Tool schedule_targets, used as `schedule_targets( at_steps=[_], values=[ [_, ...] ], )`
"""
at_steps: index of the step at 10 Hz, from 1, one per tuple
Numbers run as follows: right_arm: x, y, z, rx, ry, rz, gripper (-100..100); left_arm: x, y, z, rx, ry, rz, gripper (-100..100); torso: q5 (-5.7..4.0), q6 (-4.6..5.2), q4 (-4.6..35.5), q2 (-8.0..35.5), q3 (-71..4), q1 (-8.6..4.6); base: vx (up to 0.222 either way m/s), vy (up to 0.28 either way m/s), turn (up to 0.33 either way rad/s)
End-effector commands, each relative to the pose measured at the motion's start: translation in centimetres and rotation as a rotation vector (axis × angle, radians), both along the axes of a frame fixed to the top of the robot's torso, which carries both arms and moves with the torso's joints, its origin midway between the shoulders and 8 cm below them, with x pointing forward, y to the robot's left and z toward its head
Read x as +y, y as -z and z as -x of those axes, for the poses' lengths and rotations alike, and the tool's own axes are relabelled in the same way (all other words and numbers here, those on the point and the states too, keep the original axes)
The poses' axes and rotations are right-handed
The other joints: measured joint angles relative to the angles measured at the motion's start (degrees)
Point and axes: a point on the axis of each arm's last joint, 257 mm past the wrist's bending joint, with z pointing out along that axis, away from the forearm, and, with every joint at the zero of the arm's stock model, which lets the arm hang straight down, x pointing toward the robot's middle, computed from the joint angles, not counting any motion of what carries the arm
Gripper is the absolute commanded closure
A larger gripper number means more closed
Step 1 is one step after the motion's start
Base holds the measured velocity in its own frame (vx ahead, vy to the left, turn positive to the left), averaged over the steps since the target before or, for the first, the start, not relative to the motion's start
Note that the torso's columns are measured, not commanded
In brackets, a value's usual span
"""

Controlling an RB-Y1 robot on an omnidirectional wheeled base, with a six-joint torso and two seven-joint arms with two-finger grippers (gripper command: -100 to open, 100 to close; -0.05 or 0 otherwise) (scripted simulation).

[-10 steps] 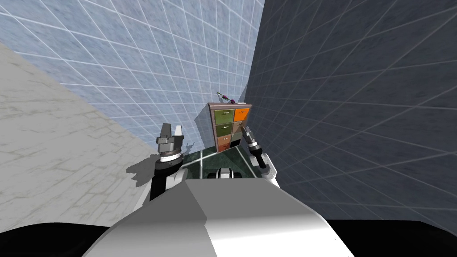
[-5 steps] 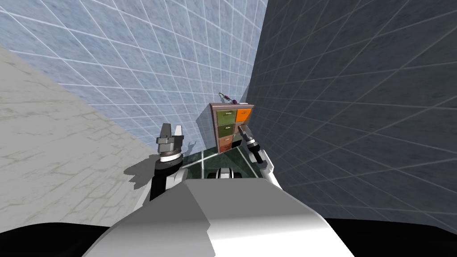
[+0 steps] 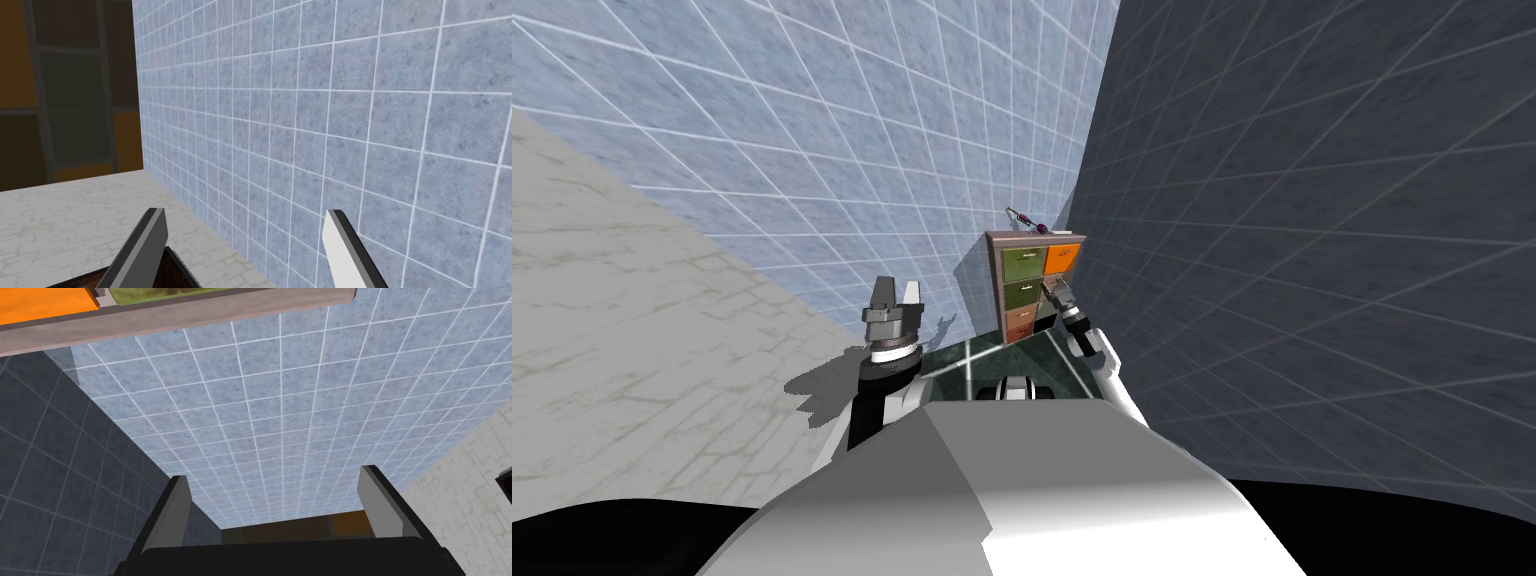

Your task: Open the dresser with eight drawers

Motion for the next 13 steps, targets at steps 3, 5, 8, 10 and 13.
schedule_targets(
  at_steps=[3,5,8,10,13],
  values=[
    [0.0,1.1,-2.5,-0.031,0.095,0.189,-100,0.0,0.0,0.0,0.0,0.0,0.0,0,0.04,-0.01,-0.02,-0.06,-0.04,0.15,0.039,0.099,-0.01],
    [-0.1,1.5,-3.6,-0.043,0.132,0.266,-100,0.0,0.0,0.0,0.0,0.0,0.0,0,-0.02,0.01,0.0,0.02,0.01,-0.09,0.026,0.071,-0.006],
    [-0.7,2.1,-5.8,-0.069,0.209,0.421,-100,0.0,0.0,0.0,0.0,0.0,0.0,0,-0.01,0.01,-0.01,0.01,0.0,-0.05,0.032,0.07,-0.008],
    [-1.1,2.3,-6.9,-0.084,0.249,0.5,-100,0.0,0.0,0.0,0.0,0.0,0.0,0,0.04,0.0,-0.03,-0.1,-0.06,0.13,0.055,0.099,-0.01],
    [-2.2,2.6,-9.0,-0.11,0.325,0.649,-100,0.0,0.0,0.0,0.0,0.0,0.0,0,-0.03,0.01,0.01,0.07,0.04,-0.12,0.028,0.065,-0.007]
  ],
)
